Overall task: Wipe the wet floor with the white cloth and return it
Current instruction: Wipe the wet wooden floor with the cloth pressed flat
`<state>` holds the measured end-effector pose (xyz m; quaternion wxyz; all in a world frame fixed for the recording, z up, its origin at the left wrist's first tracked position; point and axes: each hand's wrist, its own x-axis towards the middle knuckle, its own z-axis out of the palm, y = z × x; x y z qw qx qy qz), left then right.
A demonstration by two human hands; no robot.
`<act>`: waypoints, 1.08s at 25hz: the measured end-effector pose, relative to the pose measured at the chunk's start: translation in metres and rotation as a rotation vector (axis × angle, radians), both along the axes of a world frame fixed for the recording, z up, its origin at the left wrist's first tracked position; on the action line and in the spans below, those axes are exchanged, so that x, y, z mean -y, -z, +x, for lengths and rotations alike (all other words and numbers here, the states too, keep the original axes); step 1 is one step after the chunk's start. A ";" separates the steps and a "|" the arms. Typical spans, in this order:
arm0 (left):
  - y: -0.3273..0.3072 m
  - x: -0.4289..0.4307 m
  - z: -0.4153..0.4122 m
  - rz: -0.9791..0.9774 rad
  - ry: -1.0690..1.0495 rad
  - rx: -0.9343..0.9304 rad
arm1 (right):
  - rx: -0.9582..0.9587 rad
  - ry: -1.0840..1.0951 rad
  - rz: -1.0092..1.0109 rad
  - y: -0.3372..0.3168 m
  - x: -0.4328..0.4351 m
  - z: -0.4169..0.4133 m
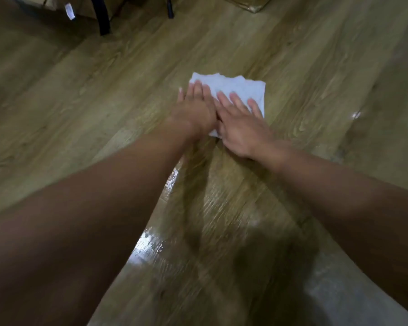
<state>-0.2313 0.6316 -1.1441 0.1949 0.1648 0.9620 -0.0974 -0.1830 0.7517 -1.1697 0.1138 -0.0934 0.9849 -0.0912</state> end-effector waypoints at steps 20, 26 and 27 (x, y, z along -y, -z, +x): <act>-0.013 -0.051 0.050 0.033 0.109 0.058 | 0.036 -0.013 -0.003 -0.015 -0.053 0.062; -0.001 -0.068 0.168 0.116 0.258 0.054 | 0.027 0.040 0.061 -0.013 -0.084 0.201; -0.003 -0.075 0.160 0.101 0.260 0.046 | 0.055 0.033 0.082 -0.013 -0.091 0.192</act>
